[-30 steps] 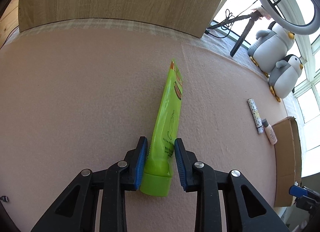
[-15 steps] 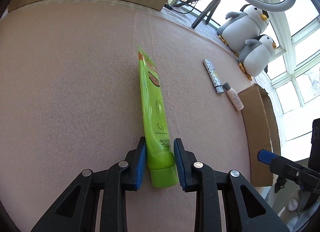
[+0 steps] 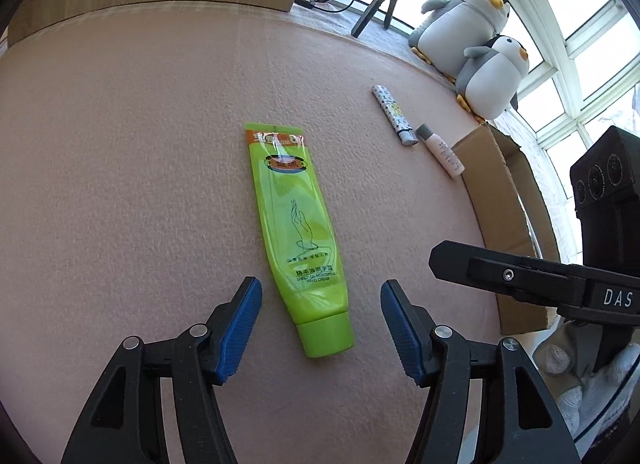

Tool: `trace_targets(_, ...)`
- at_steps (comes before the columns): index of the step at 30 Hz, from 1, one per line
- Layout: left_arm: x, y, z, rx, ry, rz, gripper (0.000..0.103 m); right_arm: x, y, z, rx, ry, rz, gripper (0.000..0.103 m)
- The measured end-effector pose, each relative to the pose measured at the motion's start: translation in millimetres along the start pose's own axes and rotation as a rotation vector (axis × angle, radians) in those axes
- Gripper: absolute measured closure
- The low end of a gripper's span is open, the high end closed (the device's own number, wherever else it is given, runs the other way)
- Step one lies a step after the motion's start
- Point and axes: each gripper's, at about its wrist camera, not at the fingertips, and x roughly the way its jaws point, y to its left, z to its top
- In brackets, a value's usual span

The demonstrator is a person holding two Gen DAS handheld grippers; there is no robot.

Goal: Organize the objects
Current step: 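Lift the green tube with the left gripper while the right gripper grasps it too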

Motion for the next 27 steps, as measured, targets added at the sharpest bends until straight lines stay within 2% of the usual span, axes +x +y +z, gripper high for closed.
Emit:
trace_targets(4, -1, 4, 1, 0.012, 0.002, -0.005, 0.039, 19, 5, 6, -0.005, 0.037, 0.023, 0.054)
trace_targets(7, 1, 4, 0, 0.017, 0.01, -0.014, 0.046, 34, 10, 11, -0.007, 0.079, 0.038, 0.051)
trace_targets(10, 2, 5, 0, 0.016, 0.017, -0.024, 0.047, 47, 14, 14, -0.011, 0.106, 0.053, 0.051)
trace_targets(18, 5, 9, 2, -0.001, 0.023, -0.044, 0.053, 62, 23, 16, -0.048, 0.126, 0.049, 0.051)
trace_targets(21, 6, 9, 2, -0.008, 0.022, -0.052, 0.06, 64, 27, 16, -0.075, 0.13, 0.039, 0.051)
trace_targets(23, 3, 10, 0, -0.007, 0.022, -0.053, 0.062, 66, 31, 16, -0.096, 0.134, 0.032, 0.054)
trace_targets(25, 3, 7, 0, -0.003, 0.019, -0.047, 0.063, 69, 34, 14, -0.11, 0.152, 0.04, 0.063)
trace_targets(27, 3, 3, -1, -0.001, 0.017, -0.046, 0.063, 69, 37, 12, -0.127, 0.144, 0.017, 0.064)
